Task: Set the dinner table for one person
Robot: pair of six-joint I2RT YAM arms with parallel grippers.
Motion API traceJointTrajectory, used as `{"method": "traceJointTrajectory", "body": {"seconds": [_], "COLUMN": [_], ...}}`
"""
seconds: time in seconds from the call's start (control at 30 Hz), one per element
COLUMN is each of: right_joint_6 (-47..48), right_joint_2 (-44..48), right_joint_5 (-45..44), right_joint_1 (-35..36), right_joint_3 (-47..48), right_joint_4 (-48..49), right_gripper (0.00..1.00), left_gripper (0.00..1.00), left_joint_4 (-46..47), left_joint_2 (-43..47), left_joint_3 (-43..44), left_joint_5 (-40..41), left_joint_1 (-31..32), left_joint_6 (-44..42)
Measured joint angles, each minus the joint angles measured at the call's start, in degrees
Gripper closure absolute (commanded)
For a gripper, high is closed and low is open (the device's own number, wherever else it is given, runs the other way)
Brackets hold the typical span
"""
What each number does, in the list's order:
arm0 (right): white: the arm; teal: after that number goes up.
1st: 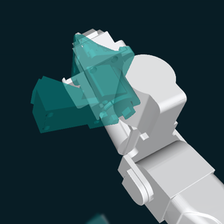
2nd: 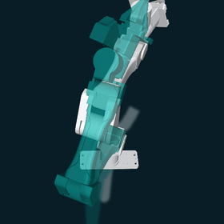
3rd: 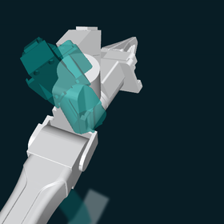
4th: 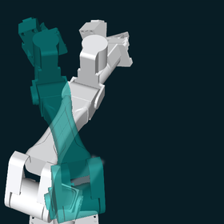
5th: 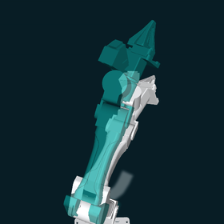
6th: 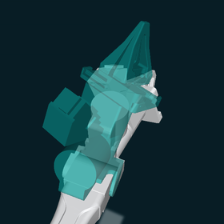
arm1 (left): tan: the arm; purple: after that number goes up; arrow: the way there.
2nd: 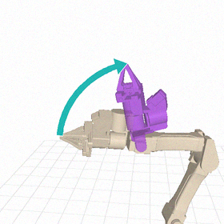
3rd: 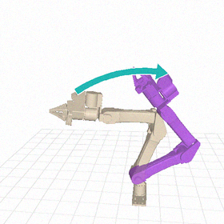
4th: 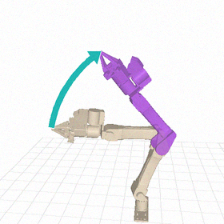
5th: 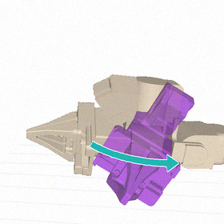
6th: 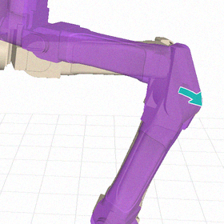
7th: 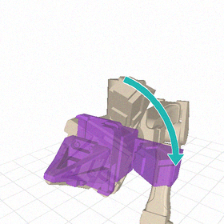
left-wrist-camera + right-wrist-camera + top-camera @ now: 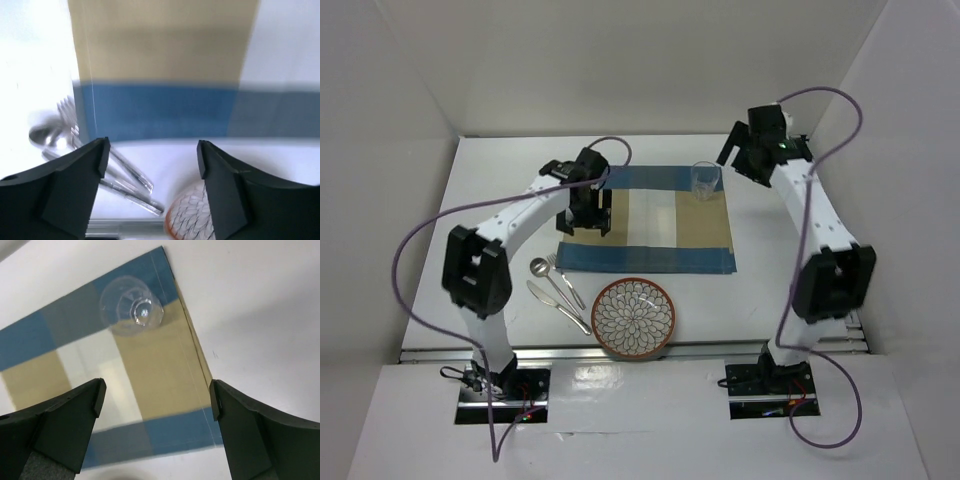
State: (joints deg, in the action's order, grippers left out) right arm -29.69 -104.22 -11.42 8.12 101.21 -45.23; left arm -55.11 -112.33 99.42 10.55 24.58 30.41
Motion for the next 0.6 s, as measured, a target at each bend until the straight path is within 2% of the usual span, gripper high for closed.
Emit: {"method": "traceJointTrajectory", "body": {"seconds": [0.17,0.27,0.47,0.6], "right_joint_6": [0.72,0.85,0.63,0.59], "right_joint_2": [22.51,29.99,30.80,31.15], "right_joint_5": [0.57,2.75,6.71,7.45], "right_joint_1": [-0.02,0.00,2.21,3.21], "right_joint_3": [-16.09,-25.07,-36.54,-38.03], "right_joint_4": [2.73,2.54,0.50,-0.20], "right_gripper": [0.01,0.01,0.01,0.01], "left_gripper": [0.06,0.09,0.14,0.21], "left_joint_4": [2.60,5.11,10.29,14.12], "left_joint_2": [20.09,27.74,30.40,30.21], "left_joint_3": [-19.43,-29.22,-40.59,-44.35], "left_joint_5": [-5.20,-9.40,-15.54,-17.07], "left_joint_1": [3.30,4.70,7.39,8.79], "left_joint_6": [0.59,2.01,5.81,7.21]}}
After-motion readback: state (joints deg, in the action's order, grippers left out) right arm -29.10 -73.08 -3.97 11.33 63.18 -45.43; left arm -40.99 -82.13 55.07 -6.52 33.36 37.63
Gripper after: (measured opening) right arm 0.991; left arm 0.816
